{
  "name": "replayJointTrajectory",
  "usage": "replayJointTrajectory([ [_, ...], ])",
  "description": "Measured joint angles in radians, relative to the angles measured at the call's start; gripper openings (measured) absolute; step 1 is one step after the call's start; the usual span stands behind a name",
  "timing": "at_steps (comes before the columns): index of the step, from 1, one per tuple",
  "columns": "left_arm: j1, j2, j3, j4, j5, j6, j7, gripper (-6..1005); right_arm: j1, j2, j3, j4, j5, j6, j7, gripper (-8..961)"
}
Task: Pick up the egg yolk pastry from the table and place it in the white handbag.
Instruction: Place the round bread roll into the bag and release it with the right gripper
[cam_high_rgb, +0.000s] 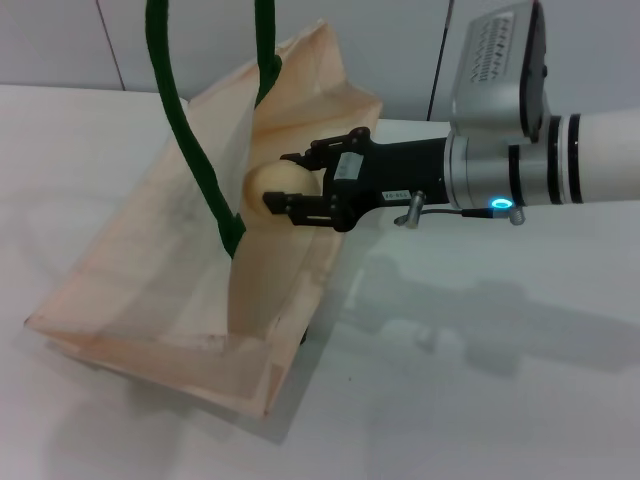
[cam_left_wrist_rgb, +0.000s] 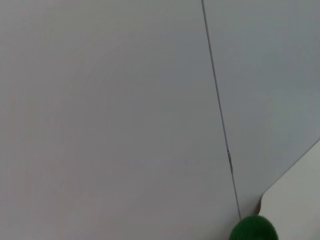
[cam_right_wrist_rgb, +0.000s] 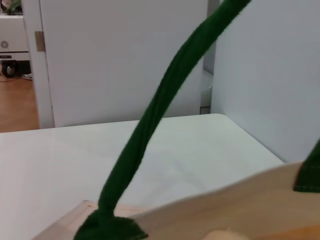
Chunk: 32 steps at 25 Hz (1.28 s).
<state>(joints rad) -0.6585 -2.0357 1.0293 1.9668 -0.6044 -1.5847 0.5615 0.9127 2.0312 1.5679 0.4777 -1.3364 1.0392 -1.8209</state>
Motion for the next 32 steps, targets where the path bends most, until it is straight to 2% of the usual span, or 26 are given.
replayJointTrajectory([
  [11, -0.006, 0.001, 0.013, 0.0, 0.0, 0.0, 0.0, 137, 0.025, 0.001, -0.183, -0.002, 0.136, -0.093, -0.031, 492],
  [32, -0.006, 0.002, 0.015, 0.0, 0.006, 0.002, 0.0, 139, 0.043, 0.003, -0.239, -0.008, 0.166, -0.166, -0.015, 482],
])
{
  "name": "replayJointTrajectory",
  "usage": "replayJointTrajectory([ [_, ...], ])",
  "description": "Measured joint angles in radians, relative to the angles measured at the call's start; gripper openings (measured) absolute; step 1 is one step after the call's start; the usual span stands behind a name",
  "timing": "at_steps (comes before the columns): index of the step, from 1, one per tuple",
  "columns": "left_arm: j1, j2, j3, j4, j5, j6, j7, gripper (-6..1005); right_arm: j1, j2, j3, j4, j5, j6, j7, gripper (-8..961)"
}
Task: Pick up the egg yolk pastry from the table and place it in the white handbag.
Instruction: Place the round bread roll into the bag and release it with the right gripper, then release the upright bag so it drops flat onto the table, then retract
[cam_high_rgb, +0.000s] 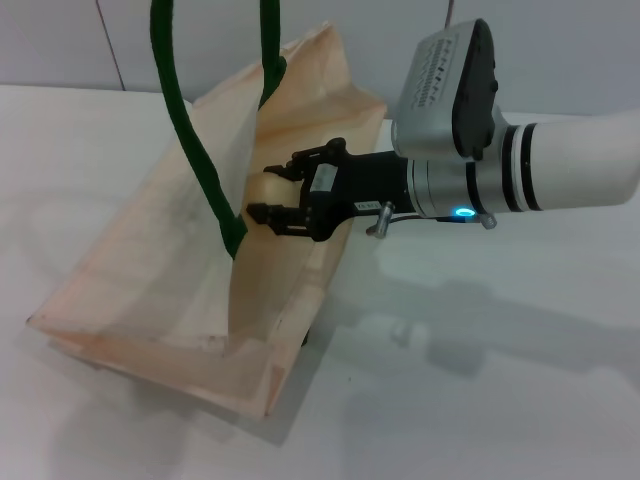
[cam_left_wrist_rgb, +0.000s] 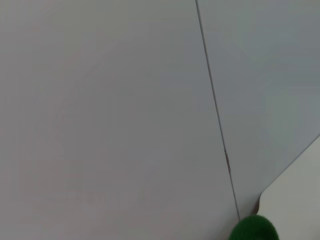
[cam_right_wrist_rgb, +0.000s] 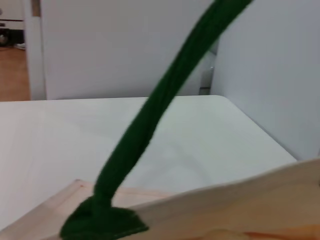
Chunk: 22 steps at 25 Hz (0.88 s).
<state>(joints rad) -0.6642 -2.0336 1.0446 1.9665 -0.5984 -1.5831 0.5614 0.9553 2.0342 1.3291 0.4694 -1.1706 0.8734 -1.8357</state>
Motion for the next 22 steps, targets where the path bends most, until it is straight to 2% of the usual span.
replayJointTrajectory([
  [5, 0.0, 0.001, -0.004, 0.0, 0.003, -0.002, 0.0, 139, 0.002, 0.0, -0.031, -0.003, 0.049, -0.026, 0.009, 492],
  [14, 0.0, 0.001, -0.006, 0.0, 0.004, -0.002, 0.0, 139, 0.008, -0.002, -0.042, -0.015, 0.057, -0.042, 0.015, 721],
  [22, 0.007, 0.002, -0.009, -0.001, 0.006, -0.002, 0.0, 140, 0.008, -0.007, -0.039, -0.012, 0.06, -0.047, 0.049, 805],
])
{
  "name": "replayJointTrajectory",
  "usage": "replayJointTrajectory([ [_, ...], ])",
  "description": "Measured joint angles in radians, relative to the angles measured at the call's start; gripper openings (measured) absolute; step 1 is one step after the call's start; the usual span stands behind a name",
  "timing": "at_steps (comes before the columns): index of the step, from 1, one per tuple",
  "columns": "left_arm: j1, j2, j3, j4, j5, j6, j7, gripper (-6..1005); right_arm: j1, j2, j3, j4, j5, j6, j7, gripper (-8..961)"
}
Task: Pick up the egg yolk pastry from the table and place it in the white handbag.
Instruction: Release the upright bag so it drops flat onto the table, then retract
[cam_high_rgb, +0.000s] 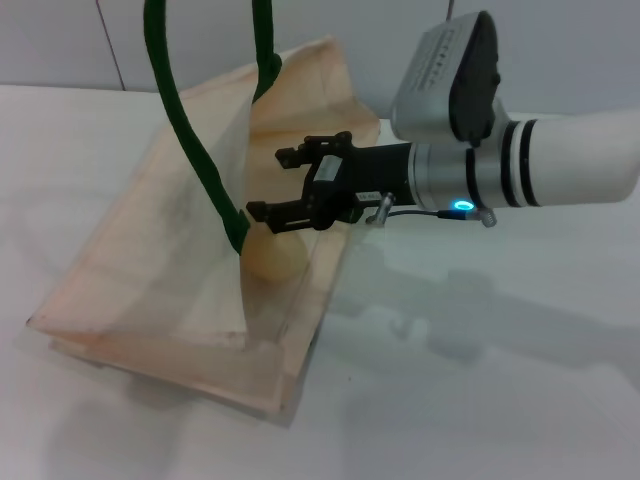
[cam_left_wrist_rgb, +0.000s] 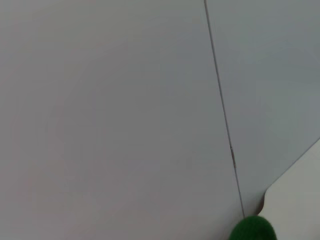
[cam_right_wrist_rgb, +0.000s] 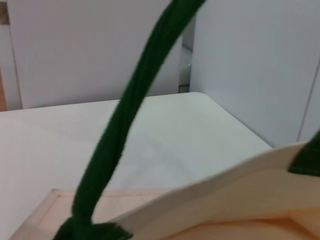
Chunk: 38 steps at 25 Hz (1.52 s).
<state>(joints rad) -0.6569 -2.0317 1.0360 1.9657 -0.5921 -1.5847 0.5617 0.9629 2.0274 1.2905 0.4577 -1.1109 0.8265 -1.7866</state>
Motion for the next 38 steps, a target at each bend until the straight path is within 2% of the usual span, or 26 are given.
replayJointTrajectory([
  [3, 0.007, 0.0, -0.002, -0.003, 0.005, 0.0, 0.002, 140, -0.013, -0.012, 0.024, 0.002, -0.005, 0.0, 0.019, 827],
  [5, 0.012, 0.0, -0.003, -0.006, 0.021, 0.001, 0.004, 140, -0.032, -0.03, 0.053, -0.001, -0.014, -0.002, 0.028, 822],
  [10, 0.025, -0.001, -0.004, -0.01, 0.037, 0.007, 0.004, 140, -0.115, -0.121, 0.117, 0.017, -0.016, 0.027, 0.087, 814],
  [14, 0.046, -0.002, -0.008, -0.018, 0.038, 0.017, 0.006, 141, -0.174, -0.17, 0.17, 0.019, -0.017, 0.049, 0.103, 810],
  [18, 0.053, -0.002, -0.022, -0.037, 0.038, 0.019, 0.008, 141, -0.208, -0.178, 0.222, 0.026, -0.017, 0.056, 0.101, 805],
  [22, 0.062, -0.004, -0.029, -0.066, 0.034, 0.047, 0.007, 141, -0.287, -0.182, 0.319, 0.085, -0.019, 0.06, 0.097, 801],
  [27, 0.078, -0.005, -0.054, -0.115, 0.004, 0.093, 0.004, 141, -0.381, -0.175, 0.449, 0.192, -0.059, 0.088, 0.085, 616],
  [32, 0.065, -0.002, -0.078, -0.156, -0.009, 0.096, 0.008, 142, -0.38, -0.155, 0.536, 0.195, -0.146, 0.132, 0.091, 375],
  [36, 0.051, 0.0, -0.08, -0.193, -0.002, 0.104, 0.01, 142, -0.368, -0.149, 0.543, 0.191, -0.167, 0.134, 0.092, 306],
  [38, 0.048, 0.0, -0.082, -0.209, -0.004, 0.113, 0.014, 215, -0.367, -0.148, 0.544, 0.191, -0.168, 0.135, 0.093, 271],
])
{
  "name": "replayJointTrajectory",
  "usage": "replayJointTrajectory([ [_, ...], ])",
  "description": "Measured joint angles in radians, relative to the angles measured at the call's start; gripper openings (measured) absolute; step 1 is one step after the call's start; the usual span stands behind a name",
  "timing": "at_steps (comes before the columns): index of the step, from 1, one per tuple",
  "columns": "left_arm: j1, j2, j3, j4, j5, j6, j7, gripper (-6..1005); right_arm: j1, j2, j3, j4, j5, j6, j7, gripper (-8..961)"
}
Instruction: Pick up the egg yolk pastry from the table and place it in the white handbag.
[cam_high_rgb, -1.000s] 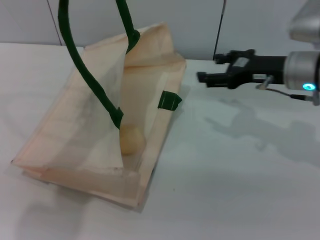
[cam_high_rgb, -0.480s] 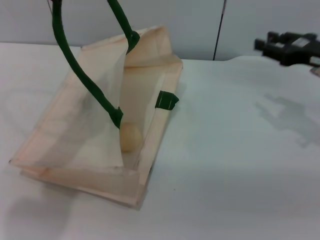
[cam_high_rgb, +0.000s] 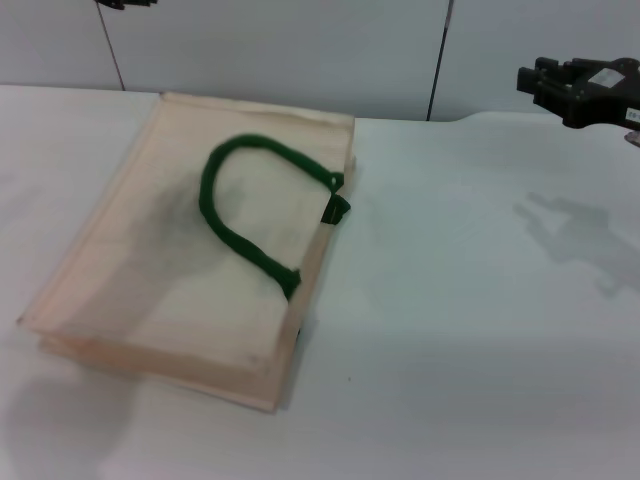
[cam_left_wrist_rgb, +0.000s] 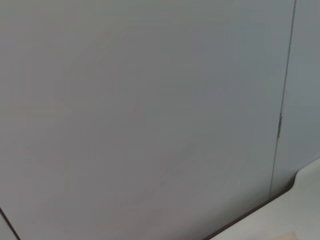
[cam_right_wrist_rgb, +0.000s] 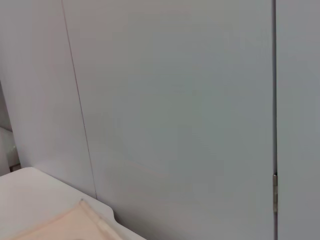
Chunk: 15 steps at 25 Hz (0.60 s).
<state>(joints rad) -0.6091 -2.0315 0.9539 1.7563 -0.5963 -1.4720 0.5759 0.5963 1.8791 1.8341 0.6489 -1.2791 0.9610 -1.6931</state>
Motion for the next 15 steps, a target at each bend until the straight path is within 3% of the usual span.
replayJointTrajectory([
  [5, 0.013, -0.004, -0.002, -0.012, -0.025, 0.043, 0.014, 383, 0.001, 0.001, 0.001, 0.0, -0.001, 0.001, 0.008, 272],
  [8, 0.072, -0.007, -0.003, -0.018, -0.138, 0.138, 0.064, 448, 0.0, 0.012, 0.025, 0.002, -0.001, 0.002, 0.009, 273],
  [12, 0.155, -0.009, -0.002, -0.09, -0.324, 0.279, 0.179, 488, -0.033, 0.042, 0.128, 0.011, -0.001, 0.003, -0.012, 274],
  [15, 0.183, -0.01, 0.003, -0.19, -0.449, 0.355, 0.304, 482, -0.077, 0.088, 0.256, 0.036, 0.003, 0.012, -0.059, 275],
])
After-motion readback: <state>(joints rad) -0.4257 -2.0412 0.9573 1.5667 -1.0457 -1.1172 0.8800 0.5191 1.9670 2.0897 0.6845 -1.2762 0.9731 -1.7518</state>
